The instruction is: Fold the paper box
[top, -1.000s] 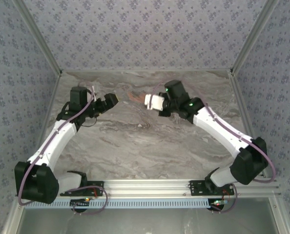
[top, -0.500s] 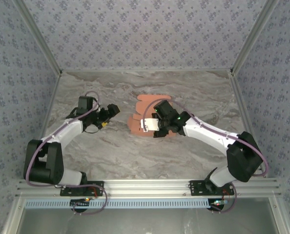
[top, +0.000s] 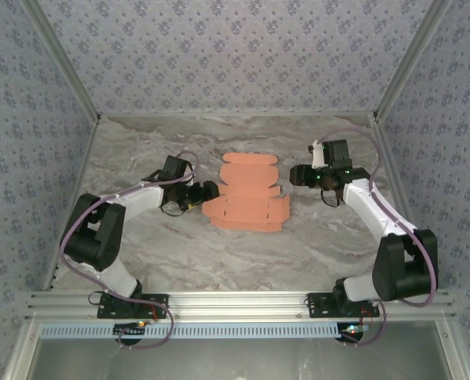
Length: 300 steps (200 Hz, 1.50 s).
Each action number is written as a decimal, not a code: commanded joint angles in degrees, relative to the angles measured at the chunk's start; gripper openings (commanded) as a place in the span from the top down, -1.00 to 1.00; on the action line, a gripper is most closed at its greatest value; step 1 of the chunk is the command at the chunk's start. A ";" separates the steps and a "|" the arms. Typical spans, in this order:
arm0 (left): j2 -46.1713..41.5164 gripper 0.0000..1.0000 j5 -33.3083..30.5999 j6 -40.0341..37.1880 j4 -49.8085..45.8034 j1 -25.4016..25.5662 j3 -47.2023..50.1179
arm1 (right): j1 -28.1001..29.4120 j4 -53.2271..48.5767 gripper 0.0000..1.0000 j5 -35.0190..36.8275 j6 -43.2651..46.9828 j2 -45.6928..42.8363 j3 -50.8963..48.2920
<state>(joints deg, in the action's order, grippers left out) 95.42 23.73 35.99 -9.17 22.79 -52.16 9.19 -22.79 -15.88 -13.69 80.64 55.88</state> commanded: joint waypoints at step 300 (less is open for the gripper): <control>-17.44 -0.88 7.30 -7.75 19.87 -8.64 10.00 | 19.92 -5.80 0.17 14.84 108.25 22.13 20.48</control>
<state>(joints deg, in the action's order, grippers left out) 75.20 28.36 29.15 0.75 14.13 -44.38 28.21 -36.23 0.82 74.17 103.18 79.13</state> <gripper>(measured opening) 0.939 0.191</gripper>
